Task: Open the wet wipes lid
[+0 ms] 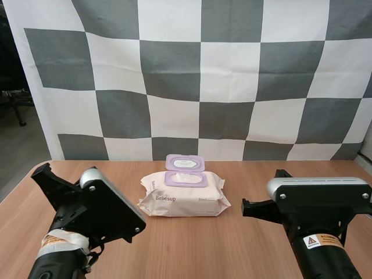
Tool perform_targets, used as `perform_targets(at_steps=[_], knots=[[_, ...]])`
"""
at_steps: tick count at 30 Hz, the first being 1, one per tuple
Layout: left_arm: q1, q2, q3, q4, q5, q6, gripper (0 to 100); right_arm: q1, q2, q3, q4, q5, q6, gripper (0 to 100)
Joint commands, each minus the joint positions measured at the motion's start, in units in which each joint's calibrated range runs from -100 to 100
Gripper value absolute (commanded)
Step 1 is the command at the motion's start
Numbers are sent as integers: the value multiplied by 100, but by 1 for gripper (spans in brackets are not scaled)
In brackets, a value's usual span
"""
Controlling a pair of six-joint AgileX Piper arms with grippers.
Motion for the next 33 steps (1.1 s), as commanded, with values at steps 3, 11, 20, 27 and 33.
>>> perform_targets(at_steps=[3,11,20,27,33], knots=[[-1,0,0,-1273,359,-1647,0,-3,0,0,-1029,4,796,0],[-1,0,0,-1172,2532,-3173,0,-3,0,0,-2407,539,3257,0],[-1,0,0,-462,2267,-4771,0,15,0,0,-2457,1945,3212,0],[-1,0,0,-473,2302,-4808,0,15,0,0,-2489,1928,2640,0],[-115,0,0,-628,2361,-4808,0,15,0,0,-2489,1928,2618,0]])
